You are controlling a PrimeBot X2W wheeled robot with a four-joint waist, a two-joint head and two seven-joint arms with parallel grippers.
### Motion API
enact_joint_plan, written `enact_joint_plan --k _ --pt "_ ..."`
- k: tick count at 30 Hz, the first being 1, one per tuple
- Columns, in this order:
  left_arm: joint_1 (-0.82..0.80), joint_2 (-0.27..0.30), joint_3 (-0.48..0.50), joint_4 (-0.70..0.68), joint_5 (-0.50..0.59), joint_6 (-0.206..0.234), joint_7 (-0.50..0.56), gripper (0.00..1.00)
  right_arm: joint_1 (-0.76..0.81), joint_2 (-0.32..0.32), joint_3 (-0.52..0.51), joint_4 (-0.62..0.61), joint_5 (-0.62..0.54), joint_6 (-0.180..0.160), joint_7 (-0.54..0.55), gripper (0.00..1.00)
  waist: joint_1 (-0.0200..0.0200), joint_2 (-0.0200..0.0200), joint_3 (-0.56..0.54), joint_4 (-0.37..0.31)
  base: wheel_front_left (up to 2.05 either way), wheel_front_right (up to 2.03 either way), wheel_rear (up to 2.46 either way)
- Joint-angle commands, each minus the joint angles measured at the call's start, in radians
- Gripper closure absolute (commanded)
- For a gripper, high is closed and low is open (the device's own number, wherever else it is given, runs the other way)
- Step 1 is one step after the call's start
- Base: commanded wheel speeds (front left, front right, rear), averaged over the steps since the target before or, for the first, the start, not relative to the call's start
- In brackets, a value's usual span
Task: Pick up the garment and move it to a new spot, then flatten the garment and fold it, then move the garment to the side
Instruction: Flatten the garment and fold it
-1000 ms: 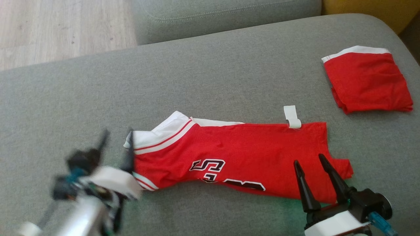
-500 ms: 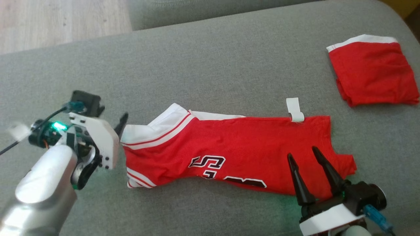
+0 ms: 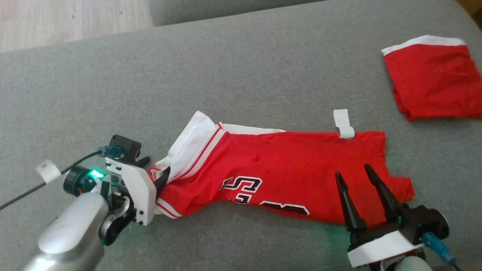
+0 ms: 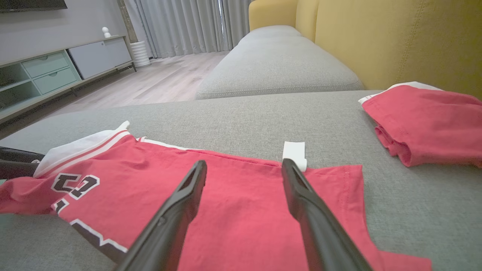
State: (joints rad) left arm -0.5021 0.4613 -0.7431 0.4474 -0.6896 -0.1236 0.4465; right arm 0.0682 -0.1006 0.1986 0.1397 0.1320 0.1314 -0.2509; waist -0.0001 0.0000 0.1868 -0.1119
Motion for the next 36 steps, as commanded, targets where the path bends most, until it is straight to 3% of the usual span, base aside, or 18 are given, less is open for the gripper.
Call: enact_joint_plan --k 1,7,8,9,10,15,20,21,22,31,36 --pt "-0.008 0.012 0.021 -0.034 0.001 -0.003 -0.03 0.0 -0.03 0.0 0.014 -0.037 -0.004 -0.001 -0.011 0.0 0.0001 0.0 0.016 0.006 0.0 0.0 0.0" --pt "0.022 -0.009 0.004 -0.032 0.04 0.02 -0.11 0.0 -0.04 -0.004 0.01 -0.039 -0.005 -0.001 -0.011 0.0 0.0001 0.0 0.031 0.006 0.0 0.0 0.0" --pt "0.026 -0.012 0.001 -0.027 0.046 0.024 -0.12 0.51 -0.04 -0.005 0.009 -0.039 -0.005 -0.001 -0.011 0.0 0.0001 0.0 0.031 0.006 0.0 0.0 0.0" --pt "0.029 -0.015 -0.002 -0.021 0.052 0.029 -0.13 0.91 -0.041 -0.007 0.008 -0.038 -0.005 -0.001 -0.011 0.0 0.0001 0.0 0.031 0.005 0.0 0.0 0.0" --pt "0.032 -0.018 -0.004 -0.015 0.054 0.032 -0.138 1.0 -0.04 -0.008 0.007 -0.037 -0.005 -0.001 -0.011 0.0 0.0001 0.0 0.029 0.004 0.0 0.0 0.0" --pt "0.005 -0.017 0.006 -0.016 0.122 0.068 -0.273 1.0 -0.033 -0.011 0.001 -0.032 -0.008 -0.001 -0.011 0.0 0.0001 0.0 0.004 0.005 0.0 0.0 0.0" --pt "-0.059 -0.006 0.03 -0.009 0.23 0.169 -0.435 1.0 -0.024 -0.009 0.005 -0.028 -0.007 -0.001 -0.011 0.0 0.0001 0.0 -0.019 0.007 0.0 0.0 0.0" --pt "-0.07 -0.007 0.037 -0.003 0.25 0.196 -0.469 0.95 -0.023 -0.008 0.006 -0.027 -0.007 -0.001 -0.011 0.0 0.0001 0.0 -0.021 0.007 0.0 0.0 0.0" --pt "-0.074 -0.01 0.039 0.007 0.262 0.213 -0.488 0.0 -0.022 -0.008 0.008 -0.027 -0.008 -0.001 -0.011 0.0 0.0001 0.0 -0.023 0.006 0.0 0.0 0.0" --pt "0.026 -0.044 0.042 0.015 0.22 0.274 -0.48 0.0 -0.006 -0.007 0.004 -0.031 -0.008 -0.001 -0.011 0.0 0.0001 0.0 -0.016 -0.004 0.0 0.0 0.0" --pt "0.031 0.013 0.083 -0.107 0.189 0.291 -0.439 0.0 -0.001 -0.006 -0.006 -0.038 -0.009 -0.001 -0.011 0.0 0.0001 0.0 -0.006 0.001 0.0 0.0 0.0"
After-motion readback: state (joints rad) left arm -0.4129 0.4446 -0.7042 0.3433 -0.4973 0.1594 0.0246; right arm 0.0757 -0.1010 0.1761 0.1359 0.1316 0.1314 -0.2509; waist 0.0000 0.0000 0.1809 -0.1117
